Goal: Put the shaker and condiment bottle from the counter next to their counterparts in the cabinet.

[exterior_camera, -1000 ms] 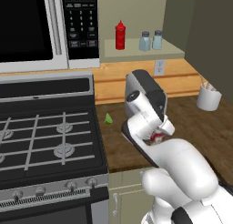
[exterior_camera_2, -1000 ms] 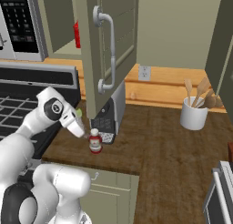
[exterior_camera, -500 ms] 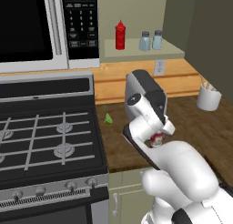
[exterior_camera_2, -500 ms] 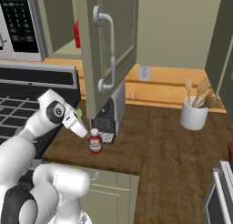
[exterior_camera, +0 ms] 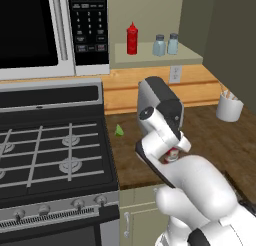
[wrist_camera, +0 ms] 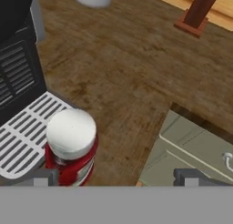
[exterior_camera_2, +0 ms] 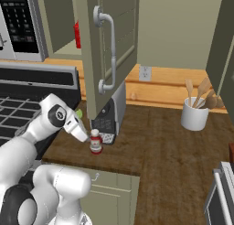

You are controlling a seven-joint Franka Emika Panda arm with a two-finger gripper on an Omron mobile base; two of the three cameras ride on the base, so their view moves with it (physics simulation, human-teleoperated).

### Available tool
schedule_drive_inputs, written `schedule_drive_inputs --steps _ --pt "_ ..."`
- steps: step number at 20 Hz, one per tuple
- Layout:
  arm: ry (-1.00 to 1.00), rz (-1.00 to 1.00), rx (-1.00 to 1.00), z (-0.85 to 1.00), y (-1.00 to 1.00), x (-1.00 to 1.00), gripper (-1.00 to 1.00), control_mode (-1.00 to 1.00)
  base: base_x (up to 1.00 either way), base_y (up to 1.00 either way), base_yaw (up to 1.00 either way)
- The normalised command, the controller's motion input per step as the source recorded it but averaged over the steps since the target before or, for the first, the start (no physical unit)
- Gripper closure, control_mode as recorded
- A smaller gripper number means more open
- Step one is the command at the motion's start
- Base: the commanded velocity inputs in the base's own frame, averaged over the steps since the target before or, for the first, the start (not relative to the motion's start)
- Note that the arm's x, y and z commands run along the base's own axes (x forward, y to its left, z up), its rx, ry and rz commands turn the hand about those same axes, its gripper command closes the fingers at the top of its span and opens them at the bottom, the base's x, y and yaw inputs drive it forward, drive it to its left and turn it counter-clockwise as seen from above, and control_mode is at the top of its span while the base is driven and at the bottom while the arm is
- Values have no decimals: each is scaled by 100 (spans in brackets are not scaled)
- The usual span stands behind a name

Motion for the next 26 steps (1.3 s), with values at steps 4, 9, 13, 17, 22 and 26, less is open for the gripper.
schedule_drive_inputs --steps 4,9,13,17,22,26 --pt "0 0 0 -2 0 22 -100 -100 0 0 0" --pt "0 0 0 -1 0 17 -100 -100 0 0 0" --pt "0 0 0 -7 0 5 -100 -100 0 0 0" --pt "0 0 0 -12 0 0 -100 -100 0 0 0" --pt "0 0 0 -10 0 0 -100 -100 0 0 0" --pt "0 0 0 -5 0 0 -100 -100 0 0 0"
